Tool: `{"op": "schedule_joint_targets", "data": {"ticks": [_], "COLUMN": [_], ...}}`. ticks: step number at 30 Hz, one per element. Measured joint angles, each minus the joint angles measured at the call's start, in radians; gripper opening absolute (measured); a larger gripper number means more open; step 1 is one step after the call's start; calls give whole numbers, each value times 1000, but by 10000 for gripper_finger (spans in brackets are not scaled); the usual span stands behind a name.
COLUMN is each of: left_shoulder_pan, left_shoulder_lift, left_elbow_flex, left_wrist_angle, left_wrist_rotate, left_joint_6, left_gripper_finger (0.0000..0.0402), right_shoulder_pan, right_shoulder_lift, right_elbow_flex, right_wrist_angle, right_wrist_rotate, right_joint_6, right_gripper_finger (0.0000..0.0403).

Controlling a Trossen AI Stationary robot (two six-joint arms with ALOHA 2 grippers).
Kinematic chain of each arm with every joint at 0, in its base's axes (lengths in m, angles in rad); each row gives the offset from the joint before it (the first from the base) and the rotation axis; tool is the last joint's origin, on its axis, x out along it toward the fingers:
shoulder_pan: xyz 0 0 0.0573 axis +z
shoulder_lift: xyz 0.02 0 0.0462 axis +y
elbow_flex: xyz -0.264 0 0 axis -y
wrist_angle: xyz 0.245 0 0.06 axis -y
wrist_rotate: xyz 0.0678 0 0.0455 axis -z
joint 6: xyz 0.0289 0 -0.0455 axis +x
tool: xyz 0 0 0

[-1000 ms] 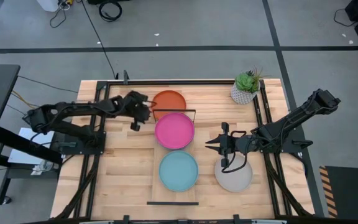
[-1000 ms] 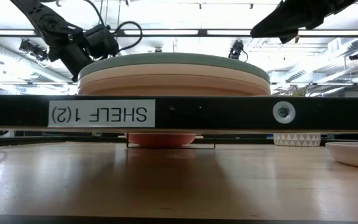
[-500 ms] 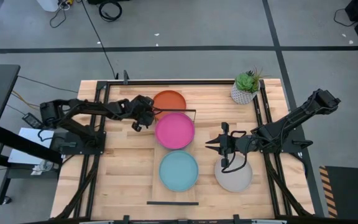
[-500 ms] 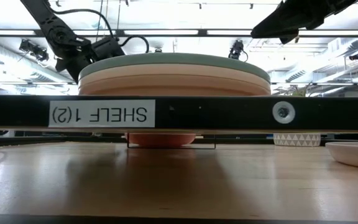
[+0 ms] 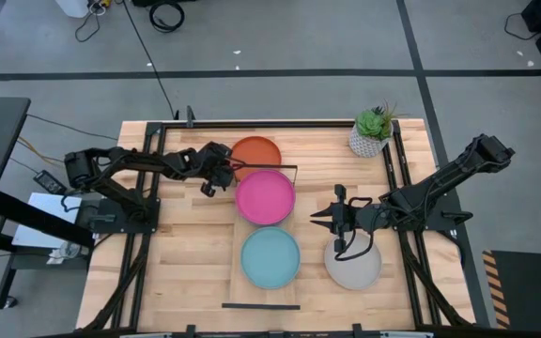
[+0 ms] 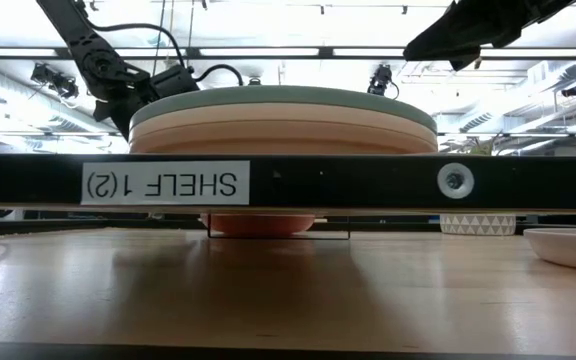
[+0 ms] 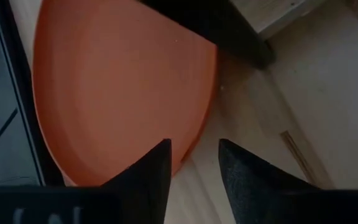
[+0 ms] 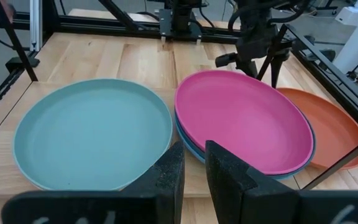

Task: Place and stack plates onto a shelf
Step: Stack the orange plate on top of the pink plate

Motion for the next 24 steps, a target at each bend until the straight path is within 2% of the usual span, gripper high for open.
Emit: {"op": "schedule_joint_targets", "data": {"ticks": [7,15,19,24], "left_shoulder_pan": [1,-16,-42,-61], "left_shoulder_lift": [-1,-4,-22,-32], "left_elbow_flex": [0,1,3,1], "left_wrist_angle": [-37,-190,-256,-262], "left_wrist_rotate": [19,17,5,-27], "left_joint_6": [-13,-103,-113,-131], "left_gripper_finger": [96,45,42,60], "right_shoulder_pan": [1,2,2,2], "right_shoulder_lift": [0,0,0,0], "right_elbow_flex": [0,0,0,0], "right_wrist_angle": [0,-2,-2,-1], "right_wrist_rotate": [0,0,0,0], "right_joint_6": [0,-1,-2,-1], "right_gripper_finger": [70,70,70,70]}}
